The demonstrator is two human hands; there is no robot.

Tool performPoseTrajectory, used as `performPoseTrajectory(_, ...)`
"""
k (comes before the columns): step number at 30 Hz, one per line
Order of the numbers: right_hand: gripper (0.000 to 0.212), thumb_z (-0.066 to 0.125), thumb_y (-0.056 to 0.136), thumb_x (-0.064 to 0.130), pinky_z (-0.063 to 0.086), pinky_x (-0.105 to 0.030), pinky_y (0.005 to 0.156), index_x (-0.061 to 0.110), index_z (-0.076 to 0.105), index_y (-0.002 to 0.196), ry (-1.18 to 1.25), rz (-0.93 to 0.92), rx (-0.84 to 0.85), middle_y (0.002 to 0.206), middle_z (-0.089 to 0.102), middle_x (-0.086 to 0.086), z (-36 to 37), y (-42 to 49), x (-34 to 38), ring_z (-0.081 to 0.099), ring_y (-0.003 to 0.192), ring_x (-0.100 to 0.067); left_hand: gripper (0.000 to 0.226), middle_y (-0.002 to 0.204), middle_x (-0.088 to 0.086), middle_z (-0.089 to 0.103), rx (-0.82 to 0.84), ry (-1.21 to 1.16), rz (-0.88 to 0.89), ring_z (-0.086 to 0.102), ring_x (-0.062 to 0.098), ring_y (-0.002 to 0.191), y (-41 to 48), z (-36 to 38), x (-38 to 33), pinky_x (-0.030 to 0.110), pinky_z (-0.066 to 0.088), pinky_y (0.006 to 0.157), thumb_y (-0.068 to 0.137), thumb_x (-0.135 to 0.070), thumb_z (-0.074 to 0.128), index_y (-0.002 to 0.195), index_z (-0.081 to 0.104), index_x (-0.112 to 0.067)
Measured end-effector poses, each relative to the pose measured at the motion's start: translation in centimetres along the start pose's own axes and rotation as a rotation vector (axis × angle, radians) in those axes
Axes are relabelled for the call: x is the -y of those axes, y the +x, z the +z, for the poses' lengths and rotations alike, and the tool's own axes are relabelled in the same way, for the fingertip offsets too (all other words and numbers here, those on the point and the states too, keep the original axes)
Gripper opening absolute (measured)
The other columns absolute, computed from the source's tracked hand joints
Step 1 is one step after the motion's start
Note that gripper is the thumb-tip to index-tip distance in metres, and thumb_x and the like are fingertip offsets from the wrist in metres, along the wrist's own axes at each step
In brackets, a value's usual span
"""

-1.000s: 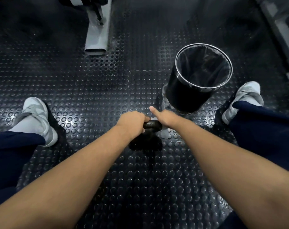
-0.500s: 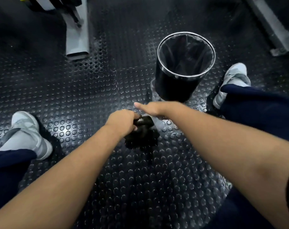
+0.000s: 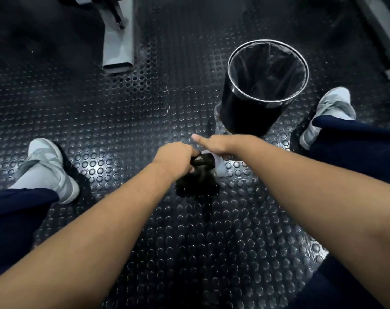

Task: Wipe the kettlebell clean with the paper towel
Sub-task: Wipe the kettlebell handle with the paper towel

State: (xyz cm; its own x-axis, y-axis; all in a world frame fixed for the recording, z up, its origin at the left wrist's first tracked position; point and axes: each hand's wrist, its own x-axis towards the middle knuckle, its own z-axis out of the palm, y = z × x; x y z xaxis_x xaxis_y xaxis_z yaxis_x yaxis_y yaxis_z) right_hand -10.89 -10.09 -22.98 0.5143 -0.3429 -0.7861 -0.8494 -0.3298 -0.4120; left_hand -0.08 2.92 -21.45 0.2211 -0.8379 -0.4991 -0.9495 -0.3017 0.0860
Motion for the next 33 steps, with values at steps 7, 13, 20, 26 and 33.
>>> performPoseTrajectory(7, 0.082, 0.020, 0.105, 0.069, 0.040, -0.046, 0.111, 0.007, 0.047, 0.153, -0.120, -0.021, 0.014, 0.161, 0.042, -0.014, -0.1, 0.9, 1.6, 0.049, 0.140, -0.036, 0.043, 0.119, 0.004, 0.070, 0.001, 0.021, 0.001, 0.067, 0.029, 0.110, 0.2, -0.1, -0.1, 0.035, 0.048, 0.079, 0.093, -0.036, 0.073, 0.135, 0.063, -0.037)
performPoseTrajectory(13, 0.084, 0.017, 0.105, 0.070, 0.022, -0.043, 0.124, 0.008, 0.044, 0.155, -0.100, -0.032, -0.015, 0.166, 0.034, -0.015, 1.2, 0.5, 0.7, 0.031, 0.153, -0.031, 0.036, 0.118, 0.002, 0.070, -0.002, 0.021, -0.001, 0.066, 0.028, 0.111, 0.0, -0.2, 0.0, 0.032, 0.044, 0.078, 0.094, -0.035, 0.073, 0.129, 0.065, -0.035)
performPoseTrajectory(20, 0.087, 0.022, 0.103, 0.073, 0.052, -0.040, 0.086, 0.004, 0.054, 0.144, -0.136, 0.027, 0.031, 0.116, 0.063, -0.014, -1.5, -0.5, 1.6, 0.068, 0.090, -0.028, 0.044, 0.124, 0.001, 0.068, 0.005, 0.062, -0.002, 0.066, 0.025, 0.113, 0.1, -0.2, -0.4, 0.040, 0.053, 0.085, 0.097, -0.039, 0.070, 0.139, 0.058, -0.036)
performPoseTrajectory(26, 0.089, 0.017, 0.102, 0.075, 0.025, -0.044, 0.122, 0.010, 0.045, 0.155, -0.100, 0.010, -0.056, 0.165, 0.036, -0.016, 1.6, 0.3, 0.2, 0.034, 0.152, -0.033, 0.037, 0.120, 0.002, 0.069, 0.018, 0.036, -0.019, 0.065, 0.028, 0.114, -0.1, -0.4, -0.3, 0.040, 0.053, 0.089, 0.093, -0.034, 0.073, 0.129, 0.064, -0.035)
performPoseTrajectory(33, 0.097, 0.022, 0.097, 0.081, 0.038, -0.044, 0.111, 0.003, 0.051, 0.148, -0.111, 0.015, -0.003, 0.159, 0.044, -0.017, -0.8, -0.5, 0.8, 0.047, 0.142, -0.036, 0.045, 0.122, 0.001, 0.069, 0.027, 0.036, -0.009, 0.066, 0.025, 0.113, 0.0, -0.3, -0.4, 0.038, 0.052, 0.085, 0.096, -0.035, 0.071, 0.140, 0.059, -0.038)
